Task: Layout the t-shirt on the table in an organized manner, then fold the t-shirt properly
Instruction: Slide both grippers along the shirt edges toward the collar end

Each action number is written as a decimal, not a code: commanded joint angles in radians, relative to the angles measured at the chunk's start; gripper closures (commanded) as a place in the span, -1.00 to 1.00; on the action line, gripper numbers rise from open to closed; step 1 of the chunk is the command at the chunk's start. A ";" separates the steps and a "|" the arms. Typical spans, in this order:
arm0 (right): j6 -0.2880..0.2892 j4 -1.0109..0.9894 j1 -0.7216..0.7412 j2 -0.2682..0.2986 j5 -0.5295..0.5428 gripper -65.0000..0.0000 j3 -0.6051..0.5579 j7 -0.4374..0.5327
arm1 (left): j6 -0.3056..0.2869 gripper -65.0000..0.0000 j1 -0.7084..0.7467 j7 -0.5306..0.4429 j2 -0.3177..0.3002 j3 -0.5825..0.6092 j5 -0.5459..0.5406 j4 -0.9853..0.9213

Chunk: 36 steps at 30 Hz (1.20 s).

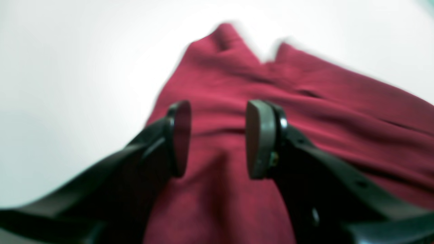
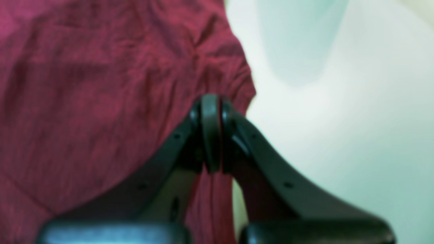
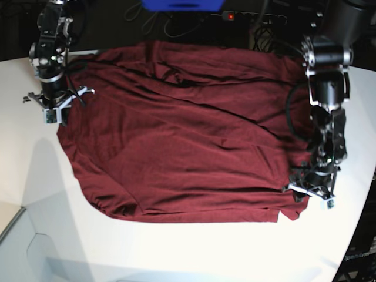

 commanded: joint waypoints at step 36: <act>0.000 -0.329 0.438 0.081 0.006 1.00 0.003 0.028 | -0.009 0.19 0.331 0.172 -0.045 -0.004 -0.006 0.314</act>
